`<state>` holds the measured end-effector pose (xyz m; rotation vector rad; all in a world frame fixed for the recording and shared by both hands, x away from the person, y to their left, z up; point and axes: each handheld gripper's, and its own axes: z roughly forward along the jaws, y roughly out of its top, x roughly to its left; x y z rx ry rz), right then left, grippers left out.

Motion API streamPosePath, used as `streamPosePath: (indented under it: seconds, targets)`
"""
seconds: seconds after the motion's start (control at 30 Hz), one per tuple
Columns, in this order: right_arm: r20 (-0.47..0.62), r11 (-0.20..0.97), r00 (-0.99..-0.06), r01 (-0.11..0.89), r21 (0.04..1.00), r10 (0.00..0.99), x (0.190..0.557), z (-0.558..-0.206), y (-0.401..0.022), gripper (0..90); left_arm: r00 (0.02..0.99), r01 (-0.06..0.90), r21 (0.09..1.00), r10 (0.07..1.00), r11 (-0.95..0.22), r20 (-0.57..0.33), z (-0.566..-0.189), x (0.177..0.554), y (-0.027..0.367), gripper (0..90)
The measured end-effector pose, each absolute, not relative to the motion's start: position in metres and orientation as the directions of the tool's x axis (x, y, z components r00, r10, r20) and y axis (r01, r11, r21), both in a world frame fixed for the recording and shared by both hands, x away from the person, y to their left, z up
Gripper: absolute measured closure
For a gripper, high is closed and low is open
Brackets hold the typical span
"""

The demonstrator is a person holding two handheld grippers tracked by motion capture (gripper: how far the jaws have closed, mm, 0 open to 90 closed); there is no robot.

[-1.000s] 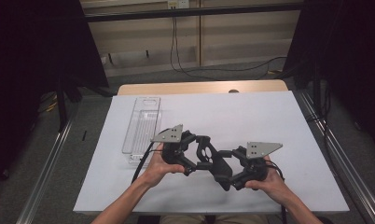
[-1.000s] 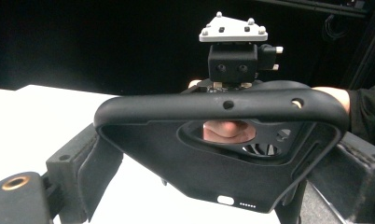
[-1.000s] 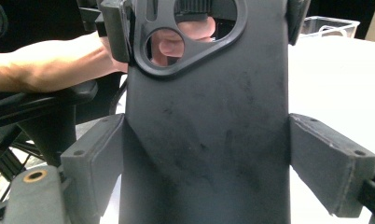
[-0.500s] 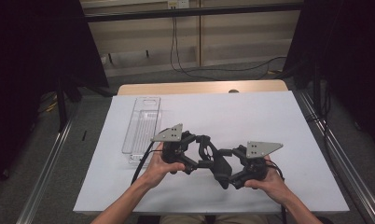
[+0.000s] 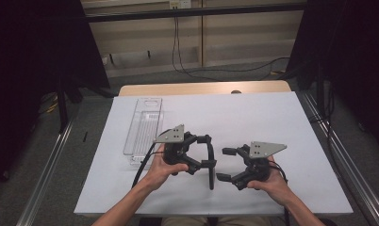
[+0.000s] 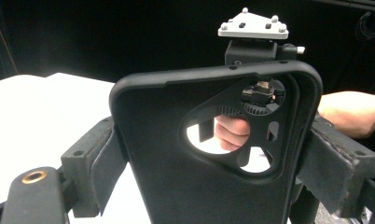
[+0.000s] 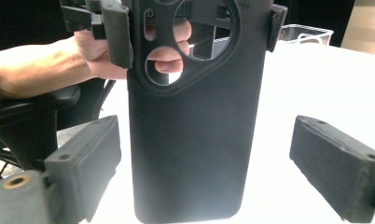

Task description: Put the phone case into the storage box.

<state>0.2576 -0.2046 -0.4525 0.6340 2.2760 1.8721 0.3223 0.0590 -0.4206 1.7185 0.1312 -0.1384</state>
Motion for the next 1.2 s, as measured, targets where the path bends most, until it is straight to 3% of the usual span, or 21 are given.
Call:
streamPosePath:
  seconds: [0.33,0.63,1.2]
  targets:
    - [0.166,0.122,-0.871,0.248,0.961,0.462,0.259,-0.451,-0.211,0.0,0.984,0.173,0.974,0.079,-0.146,-0.163,-0.415,0.324,0.067,14.9]
    - [0.143,0.125,-0.797,0.264,0.956,0.586,0.256,-0.448,-0.218,0.7,0.971,0.187,0.973,0.174,-0.132,-0.162,-0.409,0.325,0.077,14.8]
    - [0.135,0.084,-0.671,0.283,0.955,0.729,0.240,-0.450,-0.250,1.2,0.932,0.205,0.968,0.330,-0.142,-0.149,-0.407,0.326,0.089,14.6]
